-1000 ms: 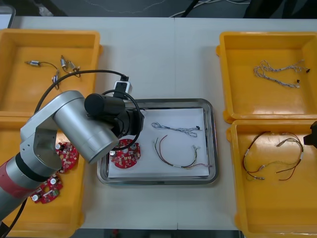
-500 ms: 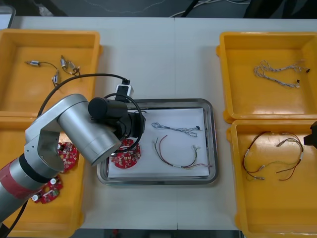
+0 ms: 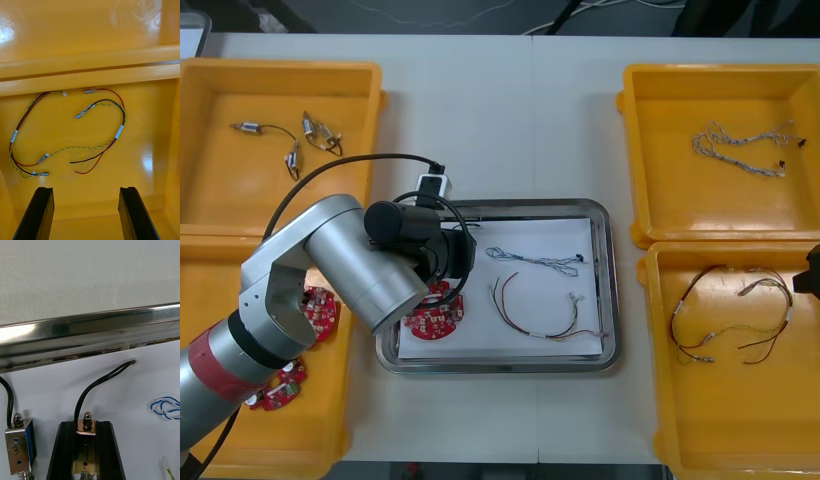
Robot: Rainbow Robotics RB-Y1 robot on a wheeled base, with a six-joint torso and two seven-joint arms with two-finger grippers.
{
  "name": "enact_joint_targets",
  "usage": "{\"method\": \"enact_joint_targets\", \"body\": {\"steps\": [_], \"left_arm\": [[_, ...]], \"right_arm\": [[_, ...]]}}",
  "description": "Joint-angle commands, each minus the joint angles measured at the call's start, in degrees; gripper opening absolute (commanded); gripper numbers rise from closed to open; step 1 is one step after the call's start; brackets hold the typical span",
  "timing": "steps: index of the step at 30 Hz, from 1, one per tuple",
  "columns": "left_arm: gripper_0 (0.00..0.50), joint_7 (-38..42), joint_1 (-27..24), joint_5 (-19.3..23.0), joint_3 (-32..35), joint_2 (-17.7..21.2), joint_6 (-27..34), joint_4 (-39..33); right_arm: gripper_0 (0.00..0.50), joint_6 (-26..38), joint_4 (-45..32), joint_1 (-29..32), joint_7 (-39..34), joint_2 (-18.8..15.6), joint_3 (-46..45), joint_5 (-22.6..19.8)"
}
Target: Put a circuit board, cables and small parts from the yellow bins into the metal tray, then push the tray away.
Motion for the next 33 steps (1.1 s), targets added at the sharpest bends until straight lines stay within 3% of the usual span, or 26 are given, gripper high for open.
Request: {"method": "enact_joint_targets", "body": {"steps": [1, 3, 4, 5, 7, 8, 11, 23, 33], "left_arm": [[0.002, 4.53, 0.65, -0.82, -0.87, -1.45, -0.78, -0.74], [0.099, 4.62, 0.65, -1.09, -0.87, -1.54, -0.78, -0.74], [0.121, 4.62, 0.65, -1.09, -0.87, -1.62, -0.78, -0.74], [0.184, 4.79, 0.65, -1.26, -0.96, -1.71, -0.78, -0.74], [0.251, 4.88, 0.74, -1.26, -0.87, -1.80, -0.78, -0.74], [0.340, 4.97, 0.65, -1.35, -0.87, -1.80, -0.78, -0.74], [0.494, 5.23, 0.65, -1.35, -0.87, -1.80, -0.78, -0.74], [0.500, 6.38, -0.05, -1.26, -0.34, -1.80, 1.85, -2.85], [0.500, 6.90, -3.83, 6.91, 5.63, -1.45, 13.19, -8.74]], "right_arm": [[0.500, -0.05, -1.08, 0.75, 1.78, -0.90, -1.73, -0.04], [0.500, -0.05, -1.17, 0.75, 1.87, -0.90, -1.73, 0.13], [0.500, -0.05, -1.17, 0.75, 1.96, -0.90, -1.73, 0.13], [0.500, -0.05, -1.17, 0.66, 1.96, -0.90, -1.73, 0.13], [0.500, -0.05, -1.08, 0.75, 2.04, -0.90, -1.73, 0.13], [0.500, -0.05, -1.08, 0.75, 2.04, -0.90, -1.73, 0.13], [0.500, -0.05, -1.17, 0.75, 2.04, -0.90, -1.73, 0.13], [0.500, -0.05, -1.17, 0.75, 2.31, -0.90, -1.73, 0.22], [0.500, -0.14, -1.17, 0.75, 2.31, -0.90, -1.73, 0.66]]}}
